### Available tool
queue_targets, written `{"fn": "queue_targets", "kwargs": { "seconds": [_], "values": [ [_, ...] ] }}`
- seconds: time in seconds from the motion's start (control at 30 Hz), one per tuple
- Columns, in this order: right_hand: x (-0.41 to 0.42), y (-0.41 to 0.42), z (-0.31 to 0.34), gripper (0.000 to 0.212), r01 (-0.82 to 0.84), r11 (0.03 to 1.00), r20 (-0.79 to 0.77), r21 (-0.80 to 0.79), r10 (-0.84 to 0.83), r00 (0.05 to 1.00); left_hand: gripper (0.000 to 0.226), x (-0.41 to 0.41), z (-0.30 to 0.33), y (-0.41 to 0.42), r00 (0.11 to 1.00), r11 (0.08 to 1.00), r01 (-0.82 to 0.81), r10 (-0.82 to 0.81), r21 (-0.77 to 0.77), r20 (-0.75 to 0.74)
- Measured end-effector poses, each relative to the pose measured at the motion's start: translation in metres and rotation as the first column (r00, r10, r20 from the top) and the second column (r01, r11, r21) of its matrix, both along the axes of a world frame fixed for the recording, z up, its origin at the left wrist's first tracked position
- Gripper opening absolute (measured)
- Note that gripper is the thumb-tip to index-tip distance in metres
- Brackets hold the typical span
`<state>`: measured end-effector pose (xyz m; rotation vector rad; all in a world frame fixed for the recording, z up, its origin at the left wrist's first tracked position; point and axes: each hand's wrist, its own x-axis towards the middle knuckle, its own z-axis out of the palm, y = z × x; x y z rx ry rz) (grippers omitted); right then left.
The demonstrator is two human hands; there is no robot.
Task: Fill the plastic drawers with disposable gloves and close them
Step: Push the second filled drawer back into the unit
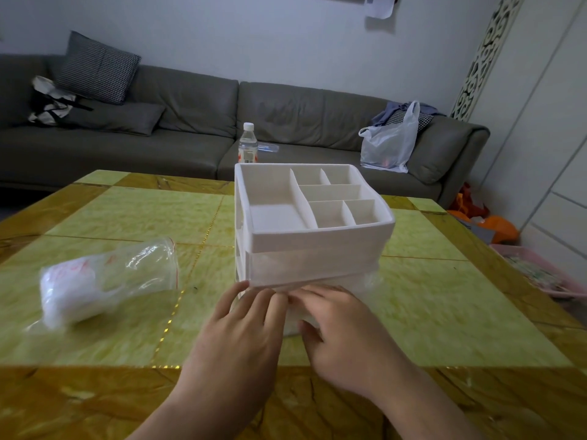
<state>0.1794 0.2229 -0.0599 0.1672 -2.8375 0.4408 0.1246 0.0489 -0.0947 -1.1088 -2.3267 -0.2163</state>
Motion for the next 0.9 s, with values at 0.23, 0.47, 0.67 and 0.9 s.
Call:
{"fn": "queue_targets", "kwargs": {
  "seconds": [0.23, 0.47, 0.67, 0.9],
  "values": [
    [0.025, 0.033, 0.019, 0.021, 0.372, 0.927, -0.134, -0.045, -0.374, 0.918, 0.048, 0.001, 0.001, 0.002, 0.997, 0.998, -0.066, 0.066, 0.02, 0.029],
    [0.023, 0.038, 0.016, 0.036, 0.349, 0.914, 0.032, 0.207, -0.363, 0.931, 0.049, 0.0, 0.0, 0.007, 0.994, 0.997, -0.072, 0.072, -0.003, 0.076],
    [0.009, 0.034, 0.002, 0.039, 0.31, 0.918, 0.036, 0.249, -0.328, 0.944, 0.051, 0.001, -0.003, 0.015, 0.993, 0.995, -0.093, 0.09, 0.031, 0.083],
    [0.007, 0.03, 0.0, 0.04, 0.346, 0.908, -0.077, 0.237, -0.337, 0.938, 0.041, 0.01, 0.002, 0.018, 0.981, 0.986, -0.162, 0.158, 0.031, 0.11]
  ]
}}
